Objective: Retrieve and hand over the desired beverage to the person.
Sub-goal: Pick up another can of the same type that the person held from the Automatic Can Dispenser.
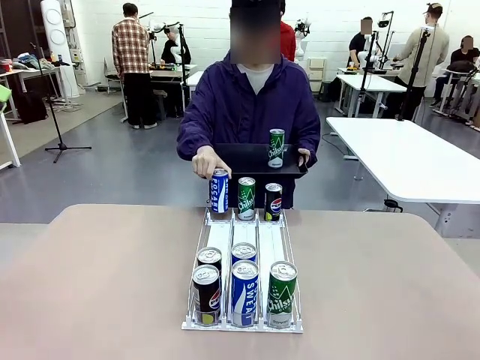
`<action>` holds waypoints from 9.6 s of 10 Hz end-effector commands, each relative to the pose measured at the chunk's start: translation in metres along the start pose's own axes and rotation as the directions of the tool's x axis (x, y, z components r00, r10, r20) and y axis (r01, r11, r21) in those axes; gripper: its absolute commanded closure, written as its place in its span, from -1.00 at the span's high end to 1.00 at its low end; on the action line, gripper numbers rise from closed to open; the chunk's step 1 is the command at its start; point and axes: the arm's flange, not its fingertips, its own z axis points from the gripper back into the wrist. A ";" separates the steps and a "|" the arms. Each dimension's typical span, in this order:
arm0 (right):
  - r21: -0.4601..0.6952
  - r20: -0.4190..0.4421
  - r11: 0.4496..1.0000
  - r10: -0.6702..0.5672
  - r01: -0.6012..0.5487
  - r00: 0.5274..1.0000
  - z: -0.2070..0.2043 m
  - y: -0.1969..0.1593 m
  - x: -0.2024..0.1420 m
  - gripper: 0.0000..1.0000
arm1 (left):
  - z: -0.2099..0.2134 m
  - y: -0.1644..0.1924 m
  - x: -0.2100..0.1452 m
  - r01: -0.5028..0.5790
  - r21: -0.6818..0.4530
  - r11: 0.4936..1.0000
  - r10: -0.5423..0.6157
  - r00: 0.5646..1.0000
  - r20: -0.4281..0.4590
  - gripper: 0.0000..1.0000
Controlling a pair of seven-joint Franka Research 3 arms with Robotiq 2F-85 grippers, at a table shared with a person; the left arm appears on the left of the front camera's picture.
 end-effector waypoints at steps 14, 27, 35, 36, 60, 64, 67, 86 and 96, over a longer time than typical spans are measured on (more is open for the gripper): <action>0.010 -0.003 1.000 0.013 -0.013 1.000 -0.002 -0.003 0.000 1.00 | -0.021 -0.019 0.015 0.052 0.054 0.997 -0.047 0.995 -0.093 1.00; 0.010 -0.003 1.000 0.013 -0.013 1.000 -0.002 -0.003 0.000 1.00 | -0.285 -0.212 0.057 -0.155 0.519 0.841 0.386 0.844 -0.373 1.00; 0.010 -0.003 1.000 0.013 -0.013 1.000 -0.002 -0.003 0.000 1.00 | -0.285 -0.212 0.057 -0.155 0.519 0.841 0.386 0.844 -0.373 1.00; 0.010 -0.003 1.000 0.013 -0.013 1.000 -0.002 -0.003 0.000 1.00 | -0.288 -0.212 0.063 -0.163 0.503 0.849 0.385 0.842 -0.378 1.00; 0.010 -0.003 1.000 0.013 -0.013 1.000 -0.002 -0.003 0.000 1.00 | -0.483 -0.250 0.000 -0.290 0.663 0.690 0.628 0.695 -0.349 1.00; 0.010 -0.003 1.000 0.013 -0.013 1.000 -0.002 -0.003 0.000 1.00 | -0.486 -0.247 -0.008 -0.330 0.655 0.680 0.653 0.680 -0.335 1.00; 0.010 -0.003 1.000 0.013 -0.013 1.000 -0.002 -0.003 0.000 1.00 | -0.491 -0.246 -0.011 -0.314 0.656 0.686 0.649 0.671 -0.358 1.00; 0.010 -0.003 1.000 0.013 -0.013 1.000 -0.002 -0.003 0.000 1.00 | -0.483 -0.259 -0.005 -0.236 0.685 0.689 0.636 0.649 -0.417 -1.00; 0.010 -0.003 1.000 0.013 -0.013 1.000 -0.002 -0.003 0.000 1.00 | -0.281 -0.401 0.142 -0.220 0.617 0.756 0.524 0.768 -0.368 -1.00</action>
